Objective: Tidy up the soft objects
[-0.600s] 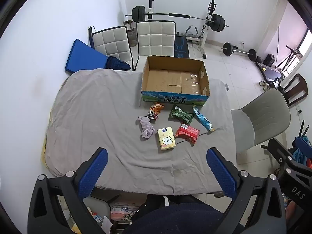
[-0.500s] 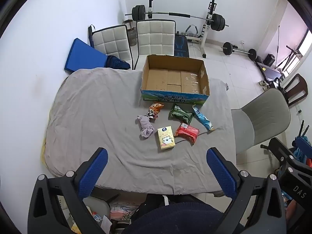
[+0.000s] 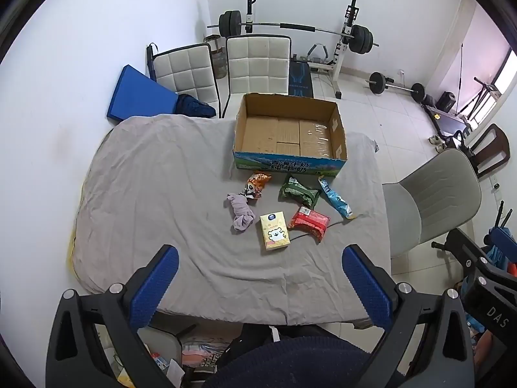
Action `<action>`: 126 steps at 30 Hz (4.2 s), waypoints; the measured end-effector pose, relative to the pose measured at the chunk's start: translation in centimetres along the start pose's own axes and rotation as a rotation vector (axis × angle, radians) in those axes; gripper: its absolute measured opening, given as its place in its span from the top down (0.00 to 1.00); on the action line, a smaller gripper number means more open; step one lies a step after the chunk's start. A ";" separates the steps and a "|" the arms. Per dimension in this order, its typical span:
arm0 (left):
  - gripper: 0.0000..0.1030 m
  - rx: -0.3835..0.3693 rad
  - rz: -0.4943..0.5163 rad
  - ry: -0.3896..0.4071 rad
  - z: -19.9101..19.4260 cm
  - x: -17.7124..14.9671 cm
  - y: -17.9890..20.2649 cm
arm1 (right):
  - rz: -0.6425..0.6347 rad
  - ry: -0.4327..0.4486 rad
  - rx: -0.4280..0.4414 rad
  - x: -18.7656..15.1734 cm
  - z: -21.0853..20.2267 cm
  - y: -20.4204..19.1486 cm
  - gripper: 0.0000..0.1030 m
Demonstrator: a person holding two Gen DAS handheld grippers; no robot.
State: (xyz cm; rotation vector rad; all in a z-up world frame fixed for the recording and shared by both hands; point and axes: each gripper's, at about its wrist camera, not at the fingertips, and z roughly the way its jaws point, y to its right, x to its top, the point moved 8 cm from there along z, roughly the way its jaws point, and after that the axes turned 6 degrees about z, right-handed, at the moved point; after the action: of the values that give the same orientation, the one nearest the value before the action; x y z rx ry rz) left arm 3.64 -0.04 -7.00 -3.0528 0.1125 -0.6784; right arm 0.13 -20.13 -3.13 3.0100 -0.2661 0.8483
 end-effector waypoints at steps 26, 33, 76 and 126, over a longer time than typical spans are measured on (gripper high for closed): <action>0.00 -0.008 -0.009 0.023 -0.5 0.0 0.3 | -0.009 0.003 0.008 -0.2 0.6 -0.1 0.00; 0.00 -0.018 -0.016 0.033 -0.5 0.0 0.2 | -0.001 0.008 0.003 -0.2 0.5 -0.1 0.00; 0.00 -0.024 -0.027 0.044 -0.8 0.7 -0.7 | -0.006 0.027 0.019 0.5 0.4 -1.2 0.00; 0.01 -0.049 -0.202 -0.659 40.3 -8.7 -0.3 | -0.716 -0.753 0.166 -12.1 52.0 -9.5 0.11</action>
State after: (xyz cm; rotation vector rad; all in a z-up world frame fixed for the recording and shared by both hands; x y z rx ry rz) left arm 12.82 0.79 -47.16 -3.1711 -0.1909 0.3566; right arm 18.45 -11.30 -53.42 3.0266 0.8721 -0.3324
